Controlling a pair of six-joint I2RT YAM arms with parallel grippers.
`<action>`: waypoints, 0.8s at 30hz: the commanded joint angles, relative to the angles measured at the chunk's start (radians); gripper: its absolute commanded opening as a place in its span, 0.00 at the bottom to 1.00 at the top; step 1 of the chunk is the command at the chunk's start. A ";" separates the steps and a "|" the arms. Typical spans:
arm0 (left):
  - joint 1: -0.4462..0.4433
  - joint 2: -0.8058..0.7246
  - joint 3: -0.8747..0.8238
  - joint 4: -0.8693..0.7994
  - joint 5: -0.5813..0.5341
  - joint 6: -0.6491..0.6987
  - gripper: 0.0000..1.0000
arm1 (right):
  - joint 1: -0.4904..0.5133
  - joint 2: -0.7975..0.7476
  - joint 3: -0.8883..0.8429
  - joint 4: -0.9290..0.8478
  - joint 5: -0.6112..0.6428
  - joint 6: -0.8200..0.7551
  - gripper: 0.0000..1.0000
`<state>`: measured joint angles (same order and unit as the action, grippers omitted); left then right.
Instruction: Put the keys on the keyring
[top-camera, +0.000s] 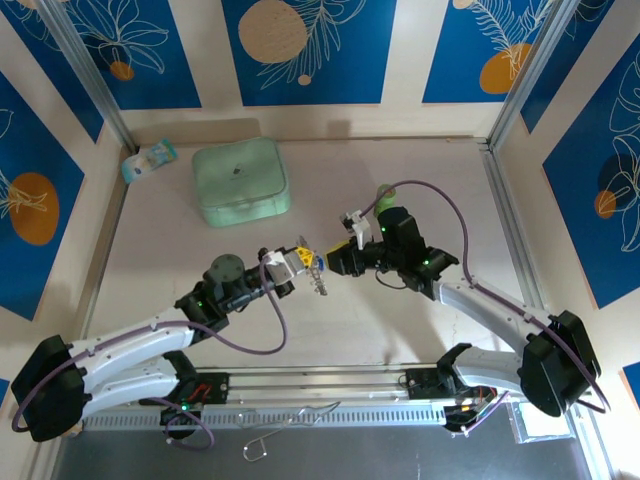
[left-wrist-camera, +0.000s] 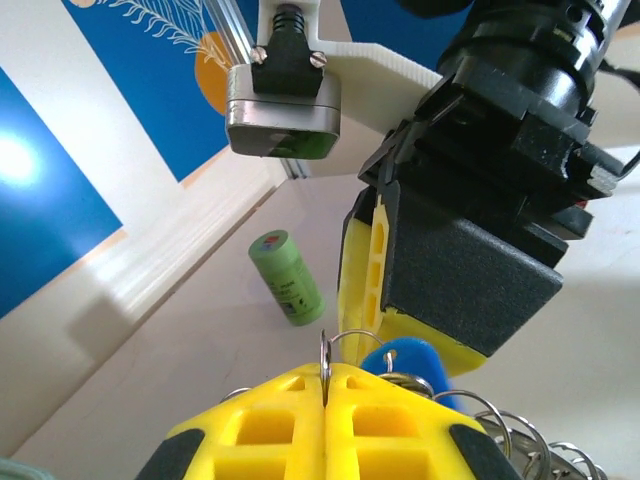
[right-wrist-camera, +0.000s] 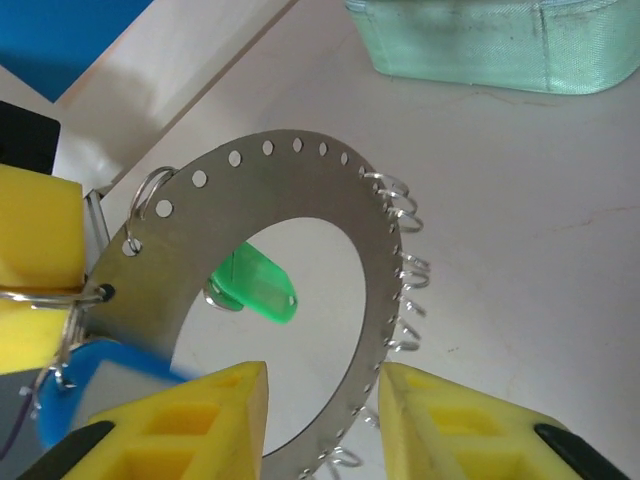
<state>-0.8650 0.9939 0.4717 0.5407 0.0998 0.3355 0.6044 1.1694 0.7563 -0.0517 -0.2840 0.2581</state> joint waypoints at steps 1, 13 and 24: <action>0.034 -0.008 -0.014 0.129 0.094 -0.125 0.00 | -0.026 -0.073 0.034 -0.063 -0.093 -0.153 0.37; 0.081 0.039 -0.075 0.308 0.192 -0.205 0.00 | -0.041 -0.145 0.162 -0.215 -0.073 -0.226 0.34; 0.097 0.101 -0.090 0.405 0.239 -0.281 0.00 | -0.041 -0.041 0.272 -0.330 -0.211 -0.146 0.39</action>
<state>-0.7788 1.0969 0.3855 0.8417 0.3058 0.0860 0.5678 1.1004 0.9802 -0.3065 -0.4393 0.0792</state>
